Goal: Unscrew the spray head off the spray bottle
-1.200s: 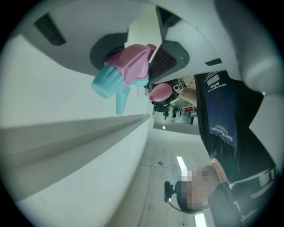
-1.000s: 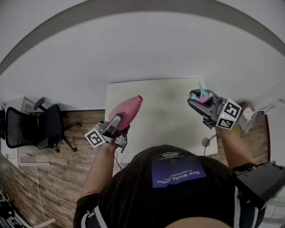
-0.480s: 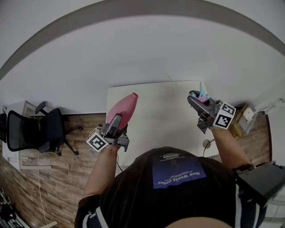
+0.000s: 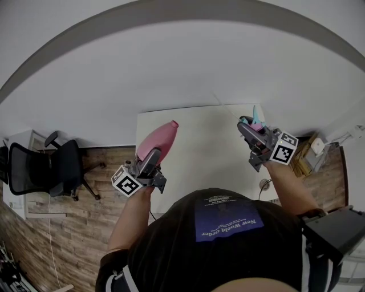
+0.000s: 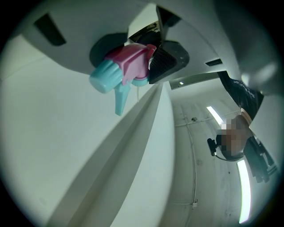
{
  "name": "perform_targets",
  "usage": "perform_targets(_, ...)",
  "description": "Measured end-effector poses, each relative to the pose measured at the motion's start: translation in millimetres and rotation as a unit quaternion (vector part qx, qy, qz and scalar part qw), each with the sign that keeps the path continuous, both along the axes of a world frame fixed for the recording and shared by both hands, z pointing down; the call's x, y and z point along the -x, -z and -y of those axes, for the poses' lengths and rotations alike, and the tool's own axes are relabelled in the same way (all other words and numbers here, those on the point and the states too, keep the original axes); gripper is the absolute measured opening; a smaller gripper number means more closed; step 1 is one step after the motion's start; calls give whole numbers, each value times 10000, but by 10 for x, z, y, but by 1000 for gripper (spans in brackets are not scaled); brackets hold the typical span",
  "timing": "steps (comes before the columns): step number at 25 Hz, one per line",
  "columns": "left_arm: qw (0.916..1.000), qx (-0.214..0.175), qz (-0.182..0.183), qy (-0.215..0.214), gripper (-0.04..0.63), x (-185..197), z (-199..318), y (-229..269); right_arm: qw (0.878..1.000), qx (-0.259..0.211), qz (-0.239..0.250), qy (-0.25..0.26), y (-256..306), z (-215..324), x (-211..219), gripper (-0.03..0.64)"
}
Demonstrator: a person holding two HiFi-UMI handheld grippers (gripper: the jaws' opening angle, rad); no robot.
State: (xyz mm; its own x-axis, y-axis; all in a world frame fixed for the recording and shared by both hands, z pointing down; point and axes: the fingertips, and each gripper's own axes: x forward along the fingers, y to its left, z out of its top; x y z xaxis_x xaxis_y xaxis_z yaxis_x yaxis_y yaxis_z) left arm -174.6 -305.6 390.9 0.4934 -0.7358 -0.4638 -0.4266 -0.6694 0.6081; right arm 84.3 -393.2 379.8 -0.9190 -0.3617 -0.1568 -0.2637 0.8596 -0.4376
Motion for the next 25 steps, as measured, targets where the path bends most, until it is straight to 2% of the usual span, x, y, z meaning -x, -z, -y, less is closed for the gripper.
perform_targets(4,9989,-131,436,87,488,-69,-23,10,10000,70,44,7,-11,5,-4,132)
perform_targets(9,9975,-225,654,146,488,-113,-18,19,9998,153,92,4,-26,19,-12,132)
perform_targets(17,9892,-479,1363,266,488,-231,-50,16,9997,206,106,28,-31,8,-5,132)
perform_targets(25,9852,-586,1583,315,488,-290,-51,31,9997,219,118,54,-32,11,3,132)
